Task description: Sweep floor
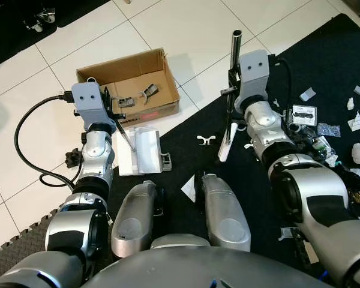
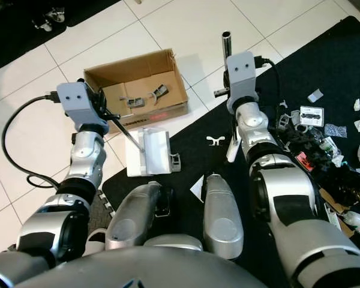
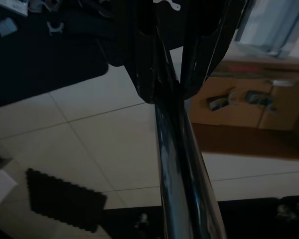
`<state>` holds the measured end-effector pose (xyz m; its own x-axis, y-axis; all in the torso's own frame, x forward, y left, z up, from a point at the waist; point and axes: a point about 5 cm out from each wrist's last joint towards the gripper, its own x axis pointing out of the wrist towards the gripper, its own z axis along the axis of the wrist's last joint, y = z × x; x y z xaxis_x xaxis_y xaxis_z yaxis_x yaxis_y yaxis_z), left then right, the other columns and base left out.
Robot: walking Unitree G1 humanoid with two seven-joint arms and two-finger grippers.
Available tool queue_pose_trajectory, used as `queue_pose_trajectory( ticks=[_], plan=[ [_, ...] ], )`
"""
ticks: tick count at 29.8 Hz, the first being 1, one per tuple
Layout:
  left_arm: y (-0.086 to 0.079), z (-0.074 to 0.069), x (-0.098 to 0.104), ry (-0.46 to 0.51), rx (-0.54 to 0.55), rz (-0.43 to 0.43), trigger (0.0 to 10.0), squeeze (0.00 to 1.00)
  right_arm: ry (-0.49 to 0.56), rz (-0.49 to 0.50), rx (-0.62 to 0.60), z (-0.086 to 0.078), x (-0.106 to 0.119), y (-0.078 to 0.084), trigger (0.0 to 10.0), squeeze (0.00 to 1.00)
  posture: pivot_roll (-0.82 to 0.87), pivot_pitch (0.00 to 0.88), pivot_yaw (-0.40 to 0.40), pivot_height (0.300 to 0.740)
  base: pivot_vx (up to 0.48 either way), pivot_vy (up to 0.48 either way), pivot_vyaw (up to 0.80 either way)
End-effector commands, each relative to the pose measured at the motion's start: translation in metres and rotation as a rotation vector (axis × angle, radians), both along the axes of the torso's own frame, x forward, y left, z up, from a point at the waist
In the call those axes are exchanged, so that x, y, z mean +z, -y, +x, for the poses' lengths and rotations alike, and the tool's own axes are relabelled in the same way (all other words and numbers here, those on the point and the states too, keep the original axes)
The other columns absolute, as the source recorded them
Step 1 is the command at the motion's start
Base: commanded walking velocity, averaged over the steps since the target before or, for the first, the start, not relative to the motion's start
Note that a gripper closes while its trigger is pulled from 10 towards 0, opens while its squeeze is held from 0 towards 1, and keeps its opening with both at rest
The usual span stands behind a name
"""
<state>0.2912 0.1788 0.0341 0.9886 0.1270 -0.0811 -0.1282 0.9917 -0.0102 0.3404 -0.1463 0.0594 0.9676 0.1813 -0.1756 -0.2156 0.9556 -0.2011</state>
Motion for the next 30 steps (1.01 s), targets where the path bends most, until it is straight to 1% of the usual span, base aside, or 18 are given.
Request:
queue_pose_trajectory(
  ticks=[1, 3, 4, 5, 6, 7, 9, 10, 11, 12, 18, 21, 24, 25, 26, 28, 29, 30],
  plan=[
    [0.001, -0.008, -0.009, -0.040, 0.008, -0.017, 10.0, 0.00, -0.042, -0.008, 0.028, -0.007, -0.010, -0.007, 10.0, 0.00, 0.05, 0.152, 0.025, 0.740, 0.000, 0.000, 0.00],
    [0.001, -0.008, -0.009, -0.039, 0.008, -0.017, 10.0, 0.00, -0.046, -0.002, 0.033, -0.007, -0.011, -0.010, 10.0, 0.00, 0.06, 0.156, 0.023, 0.740, 0.000, 0.000, 0.00],
    [0.000, -0.009, -0.010, -0.039, 0.011, -0.017, 10.0, 0.00, -0.053, 0.007, 0.047, -0.008, -0.012, -0.015, 10.0, 0.00, 0.06, 0.159, 0.020, 0.740, 0.000, 0.000, 0.00],
    [0.000, -0.009, -0.010, -0.039, 0.011, -0.017, 10.0, 0.00, -0.053, 0.007, 0.047, -0.008, -0.012, -0.015, 10.0, 0.00, 0.06, 0.159, 0.020, 0.740, 0.000, 0.000, 0.00],
    [0.000, -0.010, -0.010, -0.040, 0.014, -0.017, 10.0, 0.00, -0.057, 0.021, 0.052, -0.009, -0.013, -0.018, 10.0, 0.00, 0.07, 0.161, 0.019, 0.740, 0.000, 0.000, 0.00],
    [-0.001, -0.012, -0.011, -0.040, 0.018, -0.017, 10.0, 0.00, -0.067, 0.055, 0.063, -0.009, -0.014, -0.024, 10.0, 0.00, 0.07, 0.162, 0.017, 0.740, 0.000, 0.000, 0.00],
    [-0.002, -0.012, -0.011, -0.040, 0.018, -0.017, 10.0, 0.00, -0.070, 0.065, 0.066, -0.010, -0.014, -0.025, 10.0, 0.00, 0.07, 0.162, 0.017, 0.740, 0.000, 0.000, 0.00],
    [-0.002, -0.013, -0.012, -0.041, 0.023, -0.016, 10.0, 0.00, -0.087, 0.099, 0.071, -0.010, -0.015, -0.029, 10.0, 0.00, 0.07, 0.164, 0.014, 0.740, 0.000, 0.000, 0.00],
    [-0.002, -0.013, -0.012, -0.041, 0.023, -0.016, 10.0, 0.00, -0.087, 0.099, 0.071, -0.010, -0.015, -0.029, 10.0, 0.00, 0.07, 0.164, 0.014, 0.740, 0.000, 0.000, 0.00],
    [-0.002, -0.014, -0.012, -0.042, 0.025, -0.016, 10.0, 0.00, -0.099, 0.122, 0.075, -0.011, -0.017, -0.032, 10.0, 0.00, 0.07, 0.166, 0.012, 0.740, 0.000, 0.000, 0.00],
    [-0.002, -0.014, -0.013, -0.044, 0.029, -0.019, 10.0, 0.00, -0.103, 0.131, 0.092, -0.013, -0.018, -0.038, 10.0, 0.00, 0.07, 0.166, 0.012, 0.740, 0.000, 0.000, 0.00],
    [-0.001, -0.014, -0.012, -0.042, 0.027, -0.022, 10.0, 0.00, -0.095, 0.158, 0.119, -0.012, -0.015, -0.046, 10.0, 0.00, 0.07, 0.166, 0.008, 0.740, 0.000, 0.000, 0.00],
    [0.000, -0.013, -0.012, -0.043, 0.027, -0.022, 10.0, 0.00, -0.093, 0.174, 0.128, -0.011, -0.013, -0.049, 10.0, 0.00, 0.07, 0.166, 0.008, 0.740, 0.000, 0.000, 0.00],
    [0.000, -0.013, -0.012, -0.043, 0.027, -0.022, 10.0, 0.00, -0.083, 0.185, 0.148, -0.010, -0.010, -0.055, 10.0, 0.00, 0.07, 0.164, 0.007, 0.740, 0.000, 0.000, 0.00],
    [0.000, -0.013, -0.012, -0.043, 0.027, -0.022, 10.0, 0.00, -0.083, 0.185, 0.148, -0.010, -0.010, -0.055, 10.0, 0.00, 0.07, 0.164, 0.007, 0.740, 0.000, 0.000, 0.00],
    [0.000, -0.013, -0.012, -0.043, 0.027, -0.022, 10.0, 0.00, -0.070, 0.204, 0.183, -0.008, -0.005, -0.066, 10.0, 0.00, 0.07, 0.163, 0.006, 0.740, 0.000, 0.000, 0.00],
    [0.000, -0.013, -0.012, -0.043, 0.027, -0.022, 10.0, 0.00, -0.070, 0.204, 0.183, -0.008, -0.005, -0.066, 10.0, 0.00, 0.07, 0.163, 0.006, 0.740, 0.000, 0.000, 0.00],
    [0.000, -0.013, -0.012, -0.043, 0.028, -0.023, 10.0, 0.00, -0.063, 0.213, 0.202, -0.007, -0.002, -0.072, 10.0, 0.00, 0.07, 0.163, 0.005, 0.740, 0.000, 0.000, 0.00]
  ],
)
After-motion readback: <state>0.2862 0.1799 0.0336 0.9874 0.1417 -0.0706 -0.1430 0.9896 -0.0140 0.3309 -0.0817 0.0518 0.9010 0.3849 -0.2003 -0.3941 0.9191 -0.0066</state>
